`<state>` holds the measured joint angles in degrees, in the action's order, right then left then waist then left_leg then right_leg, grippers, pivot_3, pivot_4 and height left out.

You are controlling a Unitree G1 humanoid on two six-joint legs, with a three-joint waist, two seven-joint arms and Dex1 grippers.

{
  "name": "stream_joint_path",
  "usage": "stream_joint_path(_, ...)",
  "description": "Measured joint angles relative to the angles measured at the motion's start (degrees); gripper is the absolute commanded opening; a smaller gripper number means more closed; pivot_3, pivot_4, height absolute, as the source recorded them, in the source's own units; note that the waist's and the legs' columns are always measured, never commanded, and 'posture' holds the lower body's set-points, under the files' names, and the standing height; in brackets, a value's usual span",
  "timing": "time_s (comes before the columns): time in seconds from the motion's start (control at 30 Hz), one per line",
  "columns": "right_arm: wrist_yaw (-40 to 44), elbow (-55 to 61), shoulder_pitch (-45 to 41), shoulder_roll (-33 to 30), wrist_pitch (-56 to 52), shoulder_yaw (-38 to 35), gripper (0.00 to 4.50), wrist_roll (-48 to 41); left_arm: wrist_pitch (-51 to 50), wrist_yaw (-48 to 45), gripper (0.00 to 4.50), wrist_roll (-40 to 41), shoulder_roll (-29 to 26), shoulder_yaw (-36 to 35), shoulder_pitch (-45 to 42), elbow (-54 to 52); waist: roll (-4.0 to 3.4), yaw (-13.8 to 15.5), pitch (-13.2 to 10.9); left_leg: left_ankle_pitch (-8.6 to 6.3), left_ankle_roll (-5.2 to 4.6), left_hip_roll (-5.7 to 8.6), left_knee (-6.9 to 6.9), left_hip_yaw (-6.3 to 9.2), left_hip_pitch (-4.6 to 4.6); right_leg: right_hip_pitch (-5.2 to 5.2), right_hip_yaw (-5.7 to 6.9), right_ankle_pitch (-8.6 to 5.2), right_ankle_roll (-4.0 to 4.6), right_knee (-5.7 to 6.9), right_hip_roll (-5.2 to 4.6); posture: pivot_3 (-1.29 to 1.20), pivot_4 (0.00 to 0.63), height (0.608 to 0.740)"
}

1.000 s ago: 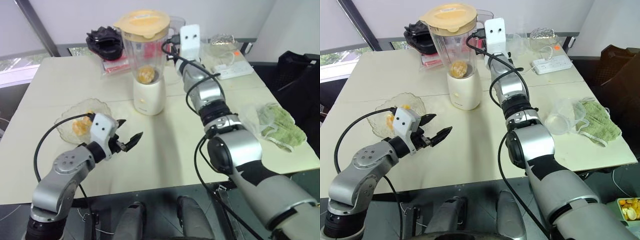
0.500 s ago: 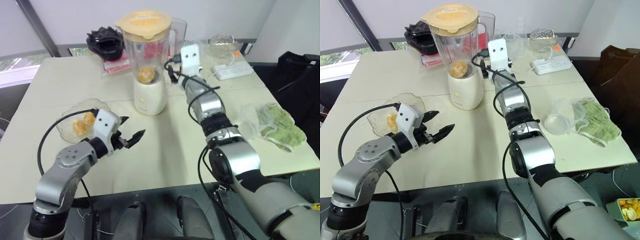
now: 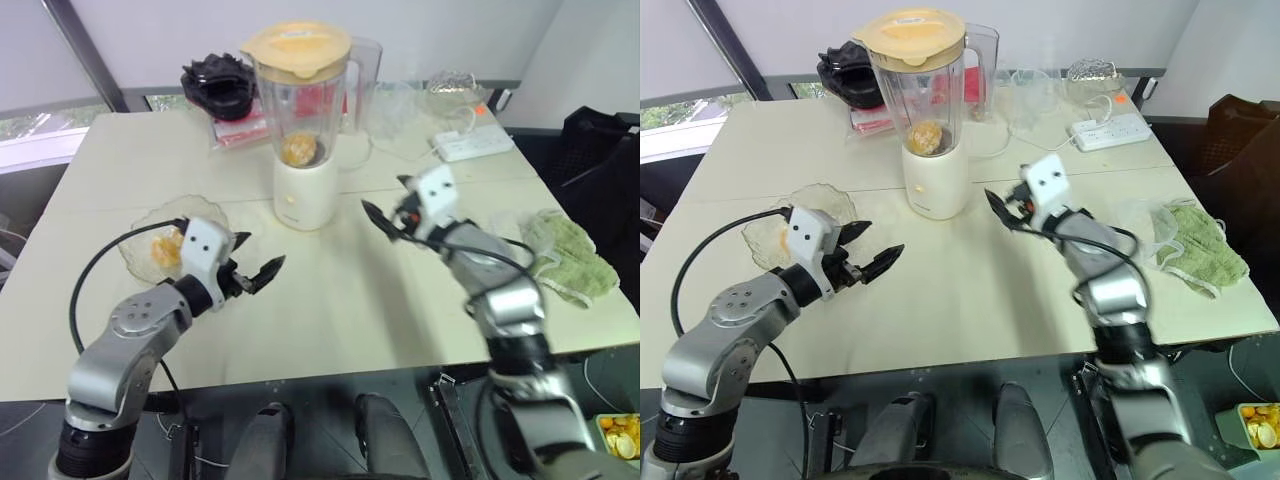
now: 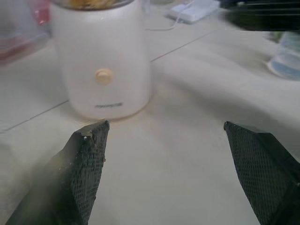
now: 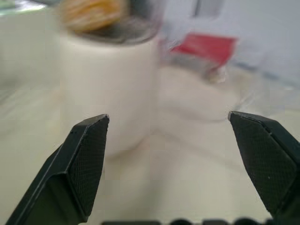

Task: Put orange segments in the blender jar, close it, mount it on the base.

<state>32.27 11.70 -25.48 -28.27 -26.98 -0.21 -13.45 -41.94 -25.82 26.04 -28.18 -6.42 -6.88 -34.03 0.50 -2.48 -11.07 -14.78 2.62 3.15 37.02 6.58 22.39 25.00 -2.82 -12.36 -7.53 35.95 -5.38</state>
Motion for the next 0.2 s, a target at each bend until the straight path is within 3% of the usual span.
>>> stream_joint_path(0.2, 13.4, 8.4, 6.0, -14.7, -8.3, -11.0, 4.24, -12.8, -0.8, -0.2, 4.1, 2.7, -2.1, -4.7, 3.4, -3.7, 0.09, 0.1, 0.0, 0.0, -0.01, -0.09, 0.03, 0.01, -0.45, -0.68, 0.05, -0.12, 0.25, -0.39, 0.06, 0.0, 0.15, 0.74)
